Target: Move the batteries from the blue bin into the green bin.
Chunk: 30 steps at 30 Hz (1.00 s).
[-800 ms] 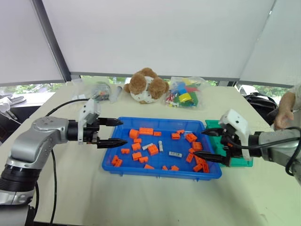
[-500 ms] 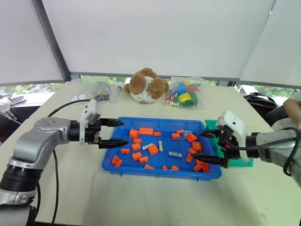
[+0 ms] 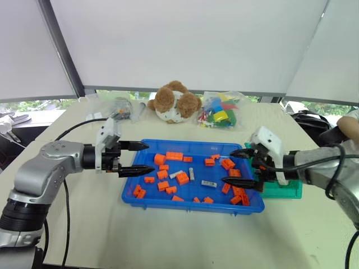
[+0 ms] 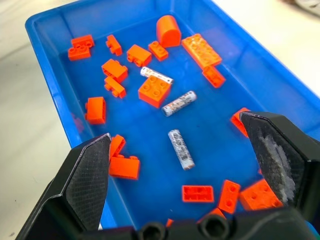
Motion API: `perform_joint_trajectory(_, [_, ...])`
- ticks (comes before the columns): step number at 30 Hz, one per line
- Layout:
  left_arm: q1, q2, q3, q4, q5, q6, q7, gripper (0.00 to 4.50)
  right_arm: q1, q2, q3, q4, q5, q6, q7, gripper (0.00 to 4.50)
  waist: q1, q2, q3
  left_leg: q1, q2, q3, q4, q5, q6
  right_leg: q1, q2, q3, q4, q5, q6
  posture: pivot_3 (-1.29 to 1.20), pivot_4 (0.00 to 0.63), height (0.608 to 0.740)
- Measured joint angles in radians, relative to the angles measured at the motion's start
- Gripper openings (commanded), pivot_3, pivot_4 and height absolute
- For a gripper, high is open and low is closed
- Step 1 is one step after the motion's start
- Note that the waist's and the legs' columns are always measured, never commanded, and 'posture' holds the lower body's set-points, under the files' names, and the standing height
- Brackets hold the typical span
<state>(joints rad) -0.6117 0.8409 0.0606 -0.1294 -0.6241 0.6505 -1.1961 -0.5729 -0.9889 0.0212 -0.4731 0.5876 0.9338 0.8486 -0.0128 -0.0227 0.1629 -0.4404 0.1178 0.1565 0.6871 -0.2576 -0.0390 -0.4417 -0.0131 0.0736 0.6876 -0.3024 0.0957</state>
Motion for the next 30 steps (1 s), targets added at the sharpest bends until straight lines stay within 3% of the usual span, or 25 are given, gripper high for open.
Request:
perform_joint_trajectory(7, [-0.004,-0.002,0.001,0.003,0.001,-0.003,0.001,4.50,-0.176,0.170,0.174,0.105,-0.071,0.013,-0.025,4.49,-0.002,0.000,0.000,0.000,0.000,0.000,0.000,0.001,-0.001,-0.001,0.000,0.000,0.001,0.000,0.000,0.00,0.150,0.710])
perform_joint_trajectory(16, [-0.034,-0.006,-0.003,0.043,0.014,-0.019,-0.001,4.50,-0.346,0.442,0.440,0.469,-0.276,-0.101,-0.007,4.49,-0.001,0.000,0.000,-0.001,0.000,0.001,0.001,0.001,-0.001,-0.001,0.000,0.000,0.001,0.000,0.000,0.00,0.150,0.710])
perform_joint_trajectory(30, [-0.042,-0.019,-0.006,0.039,0.026,-0.031,0.006,4.50,-0.467,0.656,0.528,0.975,-0.548,-0.320,0.025,4.49,-0.006,0.000,0.000,-0.001,0.000,0.001,0.000,0.001,-0.002,-0.002,0.000,-0.001,0.003,0.000,0.000,0.00,0.150,0.710])
